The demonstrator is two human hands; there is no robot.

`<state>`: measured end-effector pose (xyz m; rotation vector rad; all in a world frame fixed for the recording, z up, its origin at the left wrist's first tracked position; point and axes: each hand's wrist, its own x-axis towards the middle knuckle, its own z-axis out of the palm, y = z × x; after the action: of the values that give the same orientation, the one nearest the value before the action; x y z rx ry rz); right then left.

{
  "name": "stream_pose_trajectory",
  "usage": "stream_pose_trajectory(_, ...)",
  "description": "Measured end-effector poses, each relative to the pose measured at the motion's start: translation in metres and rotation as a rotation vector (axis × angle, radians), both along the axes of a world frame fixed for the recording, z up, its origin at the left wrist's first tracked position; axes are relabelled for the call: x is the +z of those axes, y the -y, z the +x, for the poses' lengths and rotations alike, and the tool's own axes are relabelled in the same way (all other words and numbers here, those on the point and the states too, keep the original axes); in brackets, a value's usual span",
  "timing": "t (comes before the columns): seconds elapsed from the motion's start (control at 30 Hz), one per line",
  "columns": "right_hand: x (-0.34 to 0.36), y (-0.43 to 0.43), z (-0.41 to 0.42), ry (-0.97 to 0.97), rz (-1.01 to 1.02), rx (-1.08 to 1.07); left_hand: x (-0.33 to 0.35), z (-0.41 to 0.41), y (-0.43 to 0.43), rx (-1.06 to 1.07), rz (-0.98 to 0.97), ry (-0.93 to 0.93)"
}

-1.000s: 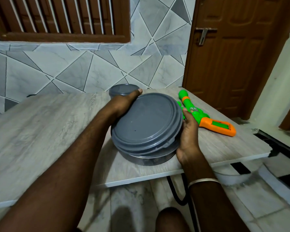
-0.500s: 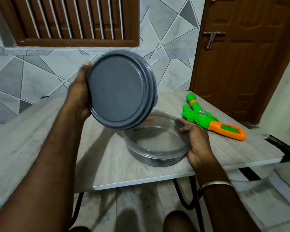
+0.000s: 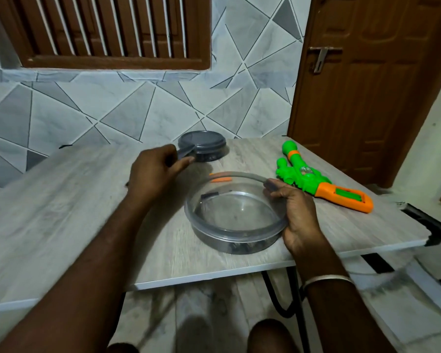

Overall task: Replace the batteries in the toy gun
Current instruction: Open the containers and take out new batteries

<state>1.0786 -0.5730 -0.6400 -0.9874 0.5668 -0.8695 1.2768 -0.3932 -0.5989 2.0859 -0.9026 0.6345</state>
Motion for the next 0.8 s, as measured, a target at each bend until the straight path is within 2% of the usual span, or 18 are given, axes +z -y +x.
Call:
stream_pose_trajectory(0.17,-0.001,0.0,-0.002,-0.015,-0.008,0.01,-0.008,-0.001,0.002,-0.028,0.319,-0.078)
stream_pose_trajectory(0.4,0.005,-0.005,-0.006,-0.049,-0.036,0.025,-0.013,0.009,-0.001,-0.034,0.49,-0.276)
stream_pose_trajectory(0.5,0.005,-0.005,-0.007,-0.063,-0.058,0.011,-0.007,0.003,-0.001,-0.028,0.475,-0.276)
stream_pose_trajectory(0.6,0.002,-0.004,-0.006,-0.068,-0.071,-0.019,0.013,-0.015,-0.001,-0.016,0.327,-0.123)
stream_pose_trajectory(0.7,0.0,-0.003,-0.002,-0.065,-0.059,-0.044,0.037,-0.047,0.007,-0.17,0.285,-0.024)
stream_pose_trajectory(0.73,0.0,-0.002,-0.002,-0.054,-0.058,-0.044,0.043,-0.058,0.012,-0.25,0.311,-0.064)
stream_pose_trajectory(0.8,0.001,-0.003,-0.002,-0.043,-0.061,-0.043,0.051,-0.082,0.021,-0.429,0.441,-0.276)
